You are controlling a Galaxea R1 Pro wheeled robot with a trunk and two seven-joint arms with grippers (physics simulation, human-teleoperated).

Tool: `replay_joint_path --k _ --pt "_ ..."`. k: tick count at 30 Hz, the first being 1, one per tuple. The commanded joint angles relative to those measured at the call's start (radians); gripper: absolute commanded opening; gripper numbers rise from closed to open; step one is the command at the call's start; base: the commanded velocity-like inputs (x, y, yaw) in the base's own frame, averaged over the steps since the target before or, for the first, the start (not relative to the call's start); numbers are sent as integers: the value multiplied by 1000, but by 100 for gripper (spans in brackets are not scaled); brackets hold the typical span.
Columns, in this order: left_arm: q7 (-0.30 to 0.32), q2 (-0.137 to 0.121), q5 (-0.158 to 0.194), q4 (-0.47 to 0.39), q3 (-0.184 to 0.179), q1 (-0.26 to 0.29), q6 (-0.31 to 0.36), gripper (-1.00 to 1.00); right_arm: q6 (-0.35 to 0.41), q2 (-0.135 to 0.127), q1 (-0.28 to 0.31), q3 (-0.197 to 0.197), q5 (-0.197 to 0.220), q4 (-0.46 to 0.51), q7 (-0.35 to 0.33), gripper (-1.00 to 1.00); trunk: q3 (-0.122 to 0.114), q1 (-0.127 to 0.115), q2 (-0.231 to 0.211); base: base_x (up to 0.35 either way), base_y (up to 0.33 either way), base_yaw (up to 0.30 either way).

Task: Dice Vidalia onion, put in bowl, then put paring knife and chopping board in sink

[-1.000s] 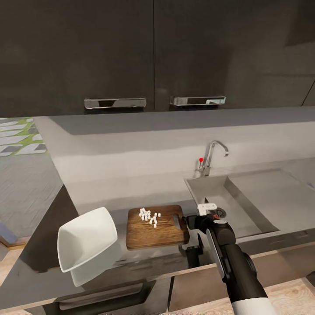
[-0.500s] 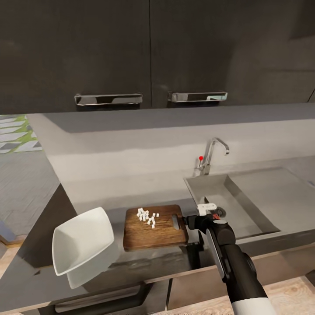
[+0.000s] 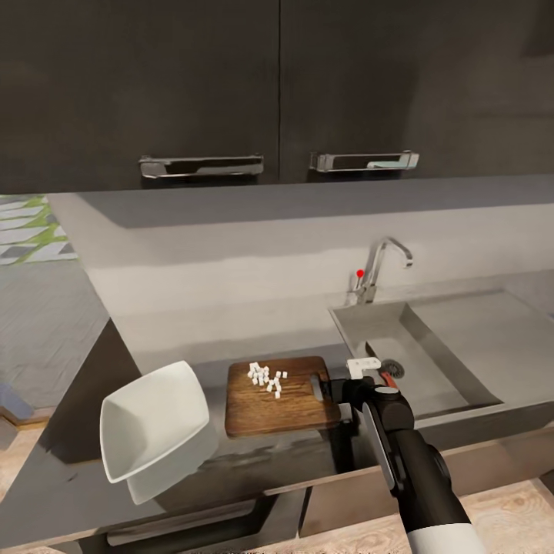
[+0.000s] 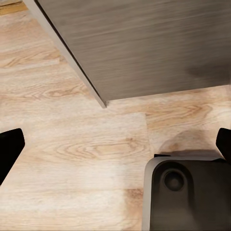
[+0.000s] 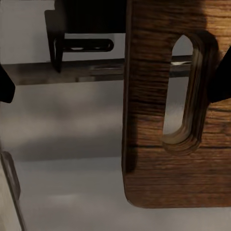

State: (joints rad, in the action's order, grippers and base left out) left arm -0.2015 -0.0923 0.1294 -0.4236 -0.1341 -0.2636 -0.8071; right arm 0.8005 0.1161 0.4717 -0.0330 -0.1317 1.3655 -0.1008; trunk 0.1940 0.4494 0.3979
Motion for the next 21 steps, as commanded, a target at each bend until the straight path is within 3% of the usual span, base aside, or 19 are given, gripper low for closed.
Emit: replay_joint_path --k 1,21 --pt "-3 -1 10 -2 -9 0 -1 100 5 0 1 1 -11 1 -10 100 3 1 2 0 5 0" --pt "-3 0 10 -2 -9 0 -1 100 5 0 1 1 -11 1 -10 100 34 1 2 5 -27 0"
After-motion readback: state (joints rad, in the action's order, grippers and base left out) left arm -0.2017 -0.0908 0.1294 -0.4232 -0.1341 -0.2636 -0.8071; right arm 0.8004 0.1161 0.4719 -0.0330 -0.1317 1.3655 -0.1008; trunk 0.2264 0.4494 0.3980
